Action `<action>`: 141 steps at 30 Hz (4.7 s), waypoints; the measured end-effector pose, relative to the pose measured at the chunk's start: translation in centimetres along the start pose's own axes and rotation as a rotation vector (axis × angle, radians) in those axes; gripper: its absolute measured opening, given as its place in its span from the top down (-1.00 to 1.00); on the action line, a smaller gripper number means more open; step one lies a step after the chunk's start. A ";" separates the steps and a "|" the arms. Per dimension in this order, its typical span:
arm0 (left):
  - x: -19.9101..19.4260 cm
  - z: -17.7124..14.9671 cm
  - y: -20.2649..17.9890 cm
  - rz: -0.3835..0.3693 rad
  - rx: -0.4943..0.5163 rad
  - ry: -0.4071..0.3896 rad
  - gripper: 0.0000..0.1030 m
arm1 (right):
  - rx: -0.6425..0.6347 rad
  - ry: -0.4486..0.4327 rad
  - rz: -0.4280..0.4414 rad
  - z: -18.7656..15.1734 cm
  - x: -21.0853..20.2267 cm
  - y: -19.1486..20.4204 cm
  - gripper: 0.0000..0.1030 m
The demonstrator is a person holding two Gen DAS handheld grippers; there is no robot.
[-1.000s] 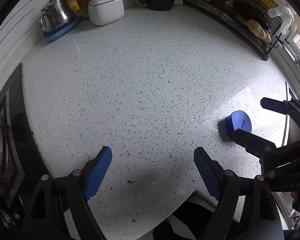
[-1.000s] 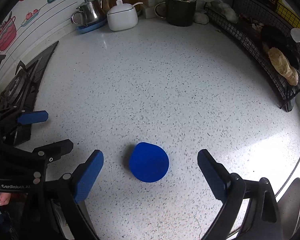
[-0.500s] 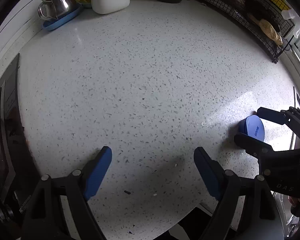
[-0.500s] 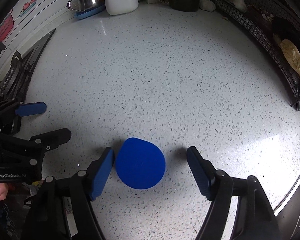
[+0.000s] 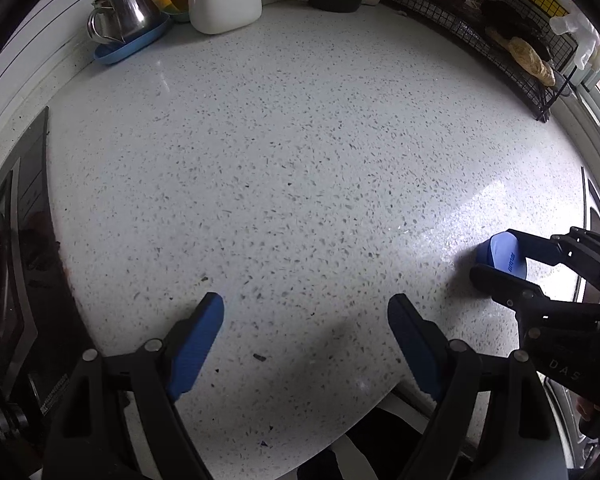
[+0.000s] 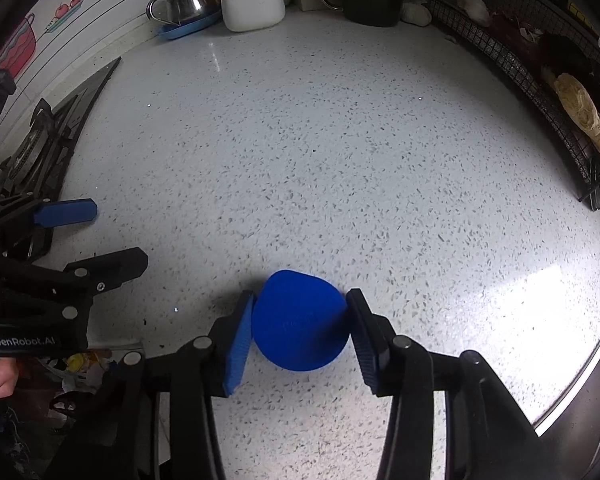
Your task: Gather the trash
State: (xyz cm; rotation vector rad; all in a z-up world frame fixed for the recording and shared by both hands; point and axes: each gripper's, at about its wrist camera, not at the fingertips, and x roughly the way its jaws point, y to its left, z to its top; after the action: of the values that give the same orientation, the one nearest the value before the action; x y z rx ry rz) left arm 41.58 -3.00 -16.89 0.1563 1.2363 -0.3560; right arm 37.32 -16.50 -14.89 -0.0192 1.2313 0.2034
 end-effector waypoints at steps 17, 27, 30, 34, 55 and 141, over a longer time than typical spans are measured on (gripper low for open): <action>-6.9 -7.9 1.3 -0.017 0.059 -0.062 -0.61 | 0.049 -0.080 -0.017 -6.7 -6.3 6.0 0.16; -10.1 -14.7 3.1 -0.029 0.076 -0.071 -0.61 | 0.065 -0.103 -0.019 -11.2 -9.1 10.3 0.16; -10.6 -16.7 3.1 -0.029 0.084 -0.069 -0.61 | 0.071 -0.106 -0.025 -12.8 -9.7 11.9 0.16; -11.1 -19.4 3.4 -0.039 0.084 -0.072 -0.61 | 0.076 -0.106 -0.030 -14.9 -10.1 13.3 0.16; -4.7 -29.3 3.9 -0.073 0.011 0.028 -0.61 | 0.050 0.005 -0.020 -22.4 -4.4 17.1 0.16; -27.9 -32.2 -8.9 0.058 0.180 -0.503 -1.00 | 0.133 -0.481 -0.345 -27.7 -25.9 13.2 -0.93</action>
State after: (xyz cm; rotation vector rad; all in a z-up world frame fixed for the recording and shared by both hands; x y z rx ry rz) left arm 1.85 3.56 -0.43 0.2401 0.7012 -0.4259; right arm 1.07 -10.74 1.35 -0.0630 0.7432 -0.1692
